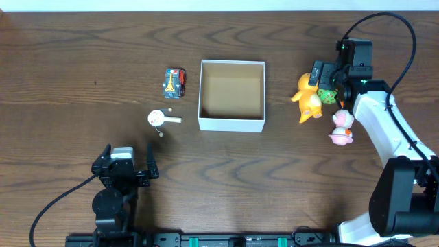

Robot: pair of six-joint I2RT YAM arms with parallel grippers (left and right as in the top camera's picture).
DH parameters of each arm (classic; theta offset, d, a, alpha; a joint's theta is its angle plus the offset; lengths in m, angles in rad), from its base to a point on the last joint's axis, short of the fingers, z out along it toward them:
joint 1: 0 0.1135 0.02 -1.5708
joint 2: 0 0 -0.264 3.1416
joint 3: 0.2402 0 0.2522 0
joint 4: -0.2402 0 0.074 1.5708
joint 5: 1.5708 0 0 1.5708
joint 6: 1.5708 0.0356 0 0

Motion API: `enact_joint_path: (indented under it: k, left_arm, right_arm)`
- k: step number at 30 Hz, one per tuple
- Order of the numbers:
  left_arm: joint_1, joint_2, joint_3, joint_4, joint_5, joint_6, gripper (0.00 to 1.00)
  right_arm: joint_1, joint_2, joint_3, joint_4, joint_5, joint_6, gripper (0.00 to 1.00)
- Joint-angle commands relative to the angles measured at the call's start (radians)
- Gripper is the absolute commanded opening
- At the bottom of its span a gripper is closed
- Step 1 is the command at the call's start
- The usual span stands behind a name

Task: Pack container
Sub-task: 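Move the right gripper over the orange duck and green ball, then reach the left gripper forward over the red toy fire truck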

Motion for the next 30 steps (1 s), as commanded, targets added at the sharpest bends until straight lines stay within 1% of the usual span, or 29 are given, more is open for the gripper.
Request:
enact_joint_path:
  k: [1,17,19,23,25,28,30]
  left_arm:
    - [0.005,-0.006,-0.028,-0.005,0.018,0.017,0.98]
    - [0.005,-0.006,-0.028,-0.003,0.018,0.017,0.98]
    - [0.005,-0.006,-0.028,0.000,0.018,0.003,0.98]
    - [0.005,-0.006,-0.028,0.073,0.019,0.005,0.98]
    - [0.005,-0.006,-0.028,0.141,0.045,0.006,0.98]
    - [0.005,-0.006,-0.015,0.281,0.043,0.002,0.98]
    - [0.005,-0.003,0.023,0.304,0.043,0.002,0.98]
  right_arm:
    - [-0.006,0.001,0.021,-0.002,0.010,0.018,0.99]
    - [-0.006,0.001,0.021,-0.002,0.010,0.018,0.99]
    - [-0.006,0.001,0.021,-0.002,0.010,0.018,0.99]
    - [-0.006,0.001,0.021,-0.002,0.010,0.018,0.99]
    - [-0.006,0.001,0.021,-0.002,0.010,0.018,0.99]
    - [-0.006,0.001,0.021,-0.002,0.010,0.018,0.99]
    - [-0.006,0.001,0.021,-0.002,0.010,0.018,0.99]
